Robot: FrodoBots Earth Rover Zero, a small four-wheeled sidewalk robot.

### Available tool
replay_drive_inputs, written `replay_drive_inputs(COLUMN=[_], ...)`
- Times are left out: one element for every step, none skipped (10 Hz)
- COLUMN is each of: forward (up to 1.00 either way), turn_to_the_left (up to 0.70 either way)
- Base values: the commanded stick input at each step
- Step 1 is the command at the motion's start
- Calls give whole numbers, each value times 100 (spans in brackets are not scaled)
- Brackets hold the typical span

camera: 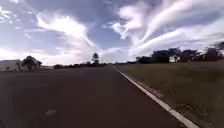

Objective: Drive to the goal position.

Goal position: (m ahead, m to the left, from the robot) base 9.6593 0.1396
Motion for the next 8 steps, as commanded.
replay_drive_inputs(forward=[100, 100, 100, 100, 100, 100, 100, 100], turn_to_the_left=[0, 0, 0, 0, 0, 0, 0, 7])
